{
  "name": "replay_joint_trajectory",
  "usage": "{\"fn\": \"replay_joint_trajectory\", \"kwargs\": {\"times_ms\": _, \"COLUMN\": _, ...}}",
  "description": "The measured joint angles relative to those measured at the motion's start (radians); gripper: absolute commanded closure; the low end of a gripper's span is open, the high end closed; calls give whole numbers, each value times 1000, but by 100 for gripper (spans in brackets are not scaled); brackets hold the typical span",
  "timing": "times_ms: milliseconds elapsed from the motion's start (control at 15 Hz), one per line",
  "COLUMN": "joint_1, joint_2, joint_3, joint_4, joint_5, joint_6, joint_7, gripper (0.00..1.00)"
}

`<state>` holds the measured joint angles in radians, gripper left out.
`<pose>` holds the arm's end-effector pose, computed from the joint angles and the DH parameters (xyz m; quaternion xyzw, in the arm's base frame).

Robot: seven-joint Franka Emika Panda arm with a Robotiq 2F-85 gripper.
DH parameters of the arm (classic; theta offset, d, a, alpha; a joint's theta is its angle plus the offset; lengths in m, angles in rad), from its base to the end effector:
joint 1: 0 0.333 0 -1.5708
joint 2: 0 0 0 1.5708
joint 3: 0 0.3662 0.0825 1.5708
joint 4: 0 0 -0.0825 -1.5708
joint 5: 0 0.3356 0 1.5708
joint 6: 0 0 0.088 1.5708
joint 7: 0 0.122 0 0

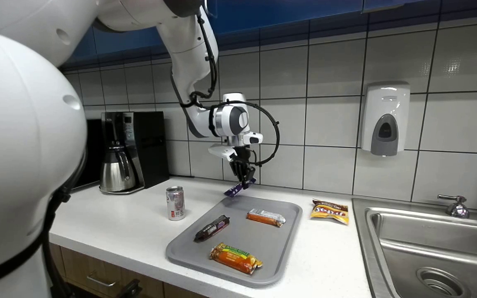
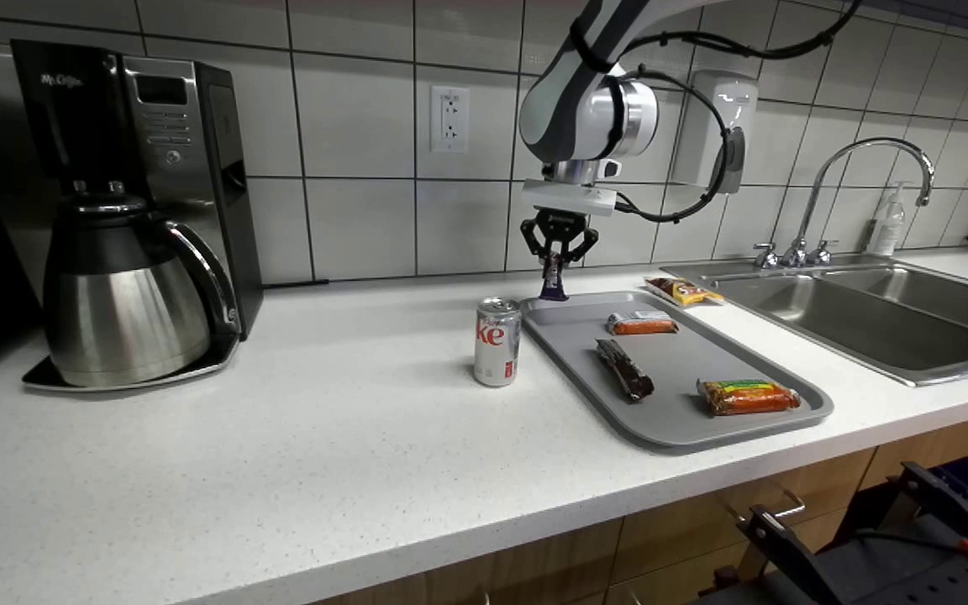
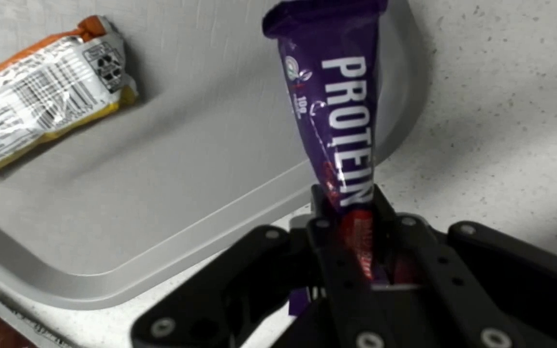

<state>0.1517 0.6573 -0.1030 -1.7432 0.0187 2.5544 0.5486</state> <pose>0.6809 0.0440 0.2754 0.9670 -0.2409 0.0824 0.0005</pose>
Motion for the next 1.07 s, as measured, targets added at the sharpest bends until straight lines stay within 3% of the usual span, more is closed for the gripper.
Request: {"fn": "replay_joint_trajectory", "kwargs": {"times_ms": 1067, "joint_1": 12, "joint_2": -2, "joint_3": 101, "joint_4": 54, "joint_5": 74, "joint_6": 0, "joint_7": -66, "gripper": 95}}
